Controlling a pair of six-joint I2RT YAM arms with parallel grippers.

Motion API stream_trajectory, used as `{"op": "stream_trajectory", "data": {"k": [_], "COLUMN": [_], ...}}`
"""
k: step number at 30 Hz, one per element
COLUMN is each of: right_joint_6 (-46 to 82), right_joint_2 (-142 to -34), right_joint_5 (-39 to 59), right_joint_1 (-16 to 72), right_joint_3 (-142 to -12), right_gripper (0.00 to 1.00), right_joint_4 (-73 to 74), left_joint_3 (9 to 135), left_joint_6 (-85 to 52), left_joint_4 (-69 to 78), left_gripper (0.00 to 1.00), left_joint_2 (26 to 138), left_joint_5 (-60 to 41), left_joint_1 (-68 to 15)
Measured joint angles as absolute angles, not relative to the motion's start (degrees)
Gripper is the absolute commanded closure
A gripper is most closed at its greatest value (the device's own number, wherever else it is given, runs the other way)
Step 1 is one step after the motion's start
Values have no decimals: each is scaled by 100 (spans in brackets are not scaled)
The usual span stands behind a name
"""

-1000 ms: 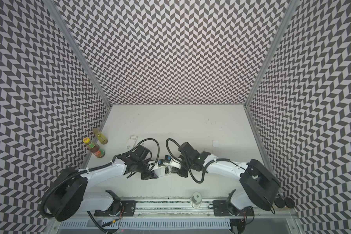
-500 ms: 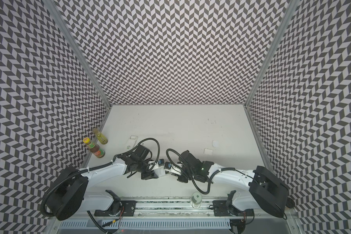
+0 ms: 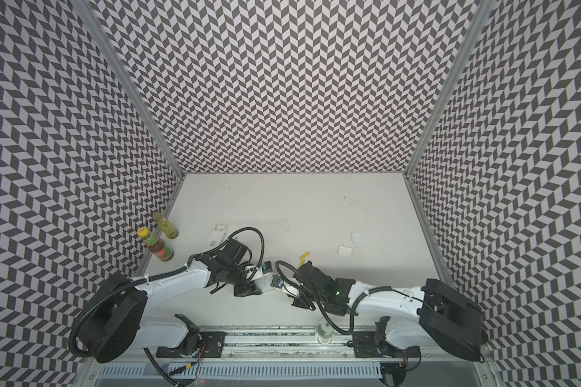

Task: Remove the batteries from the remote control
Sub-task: 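Pry the battery nearest the robot upward with the right gripper's screwdriver tip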

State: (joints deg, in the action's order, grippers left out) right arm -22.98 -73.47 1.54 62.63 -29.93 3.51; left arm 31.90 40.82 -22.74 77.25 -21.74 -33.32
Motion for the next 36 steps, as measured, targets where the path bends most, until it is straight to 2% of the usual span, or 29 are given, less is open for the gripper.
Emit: {"op": "stream_trajectory", "data": {"k": [11,22,26,30,31,36], "right_joint_6": [-2316,-2394,-2392,-2390,-2394,-2418], "right_joint_2": [-7199,-7126,-7118,-6943,-6886,-6632], "right_joint_5": [-58,-906,-987,-987,-947,-788], "right_joint_1": [6278,6147,6132,6069,6049,5979], "right_joint_3": [-2991,-2993,-2980,-2895,-2895,-2895], "right_gripper": [100,100,100,100,100,100], "right_joint_4": [576,1238,1258,1208,1164,952], "left_joint_3": [3190,3190,3190,3190,3190,3197], "left_joint_6": [3999,4066,4066,4064,4062,4034], "left_joint_4": [-2182,-2165,-2163,-2163,-2163,-2163], "left_gripper": [67,66,54,50,51,69], "left_joint_2": [7725,7725,7725,7725,7725,7725], "left_joint_5": [-2106,-2110,-2110,-2110,-2110,-2112], "left_joint_1": [-3306,-3301,-3301,-3301,-3299,-3297]}}
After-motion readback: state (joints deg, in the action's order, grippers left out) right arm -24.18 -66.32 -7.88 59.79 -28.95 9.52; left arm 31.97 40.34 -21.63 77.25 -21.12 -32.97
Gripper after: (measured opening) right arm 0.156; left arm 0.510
